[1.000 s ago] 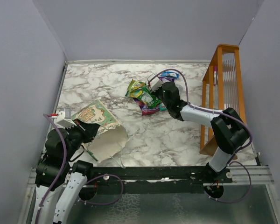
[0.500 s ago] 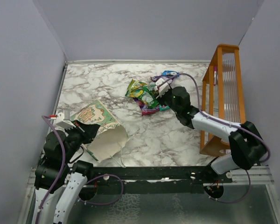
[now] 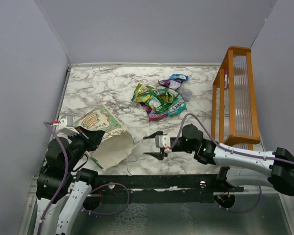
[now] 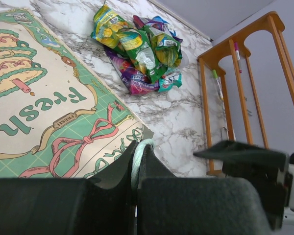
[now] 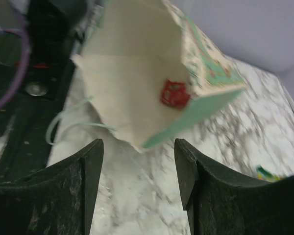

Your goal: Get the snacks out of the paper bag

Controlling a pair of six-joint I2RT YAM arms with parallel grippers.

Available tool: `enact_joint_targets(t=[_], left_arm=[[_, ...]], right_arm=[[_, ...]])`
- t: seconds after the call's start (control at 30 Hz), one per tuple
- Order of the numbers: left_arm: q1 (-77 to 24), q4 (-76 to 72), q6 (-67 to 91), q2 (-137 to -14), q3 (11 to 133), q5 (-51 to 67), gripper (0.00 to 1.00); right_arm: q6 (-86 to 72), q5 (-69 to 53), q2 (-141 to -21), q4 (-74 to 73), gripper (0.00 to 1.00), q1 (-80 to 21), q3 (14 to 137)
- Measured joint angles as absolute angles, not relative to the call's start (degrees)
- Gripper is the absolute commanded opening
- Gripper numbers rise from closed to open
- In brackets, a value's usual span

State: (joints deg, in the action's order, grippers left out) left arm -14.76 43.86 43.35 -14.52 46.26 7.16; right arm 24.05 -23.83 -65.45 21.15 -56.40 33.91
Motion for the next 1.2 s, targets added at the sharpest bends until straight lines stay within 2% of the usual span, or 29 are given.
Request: enact_joint_targets(t=[0.23, 0.4, 0.67, 0.8, 0.97, 1.2], left_arm=[[-14.76, 43.77, 43.35, -14.52, 46.24, 7.31, 0.00], [-14.76, 43.75, 43.35, -14.55, 46.24, 7.55, 0.00], [-14.76, 44.60, 43.35, -14.52, 46.46, 7.55, 0.00], [-14.76, 45.17, 43.33, -14.50, 47.37, 7.55, 0.00], [-14.76, 45.23, 42.98, -14.50, 48.42, 7.77, 0.00], [-14.76, 45.23, 42.68, -14.50, 48.56, 8.82, 0.00]], right_arm=[[31.79, -30.11, -66.11, 25.76, 0.60, -69.54, 32.53], [42.41, -27.24, -79.15, 25.78, 0.61, -74.74, 39.62], [50.89, -16.01, -99.04, 28.45, 0.63, -75.66, 52.60], [54.87, -8.88, -107.79, 29.17, 0.69, -75.64, 59.72], [58.89, -2.96, -115.07, 30.76, 0.73, -75.64, 64.25], [58.57, -0.95, -121.03, 30.98, 0.74, -74.85, 69.28]])
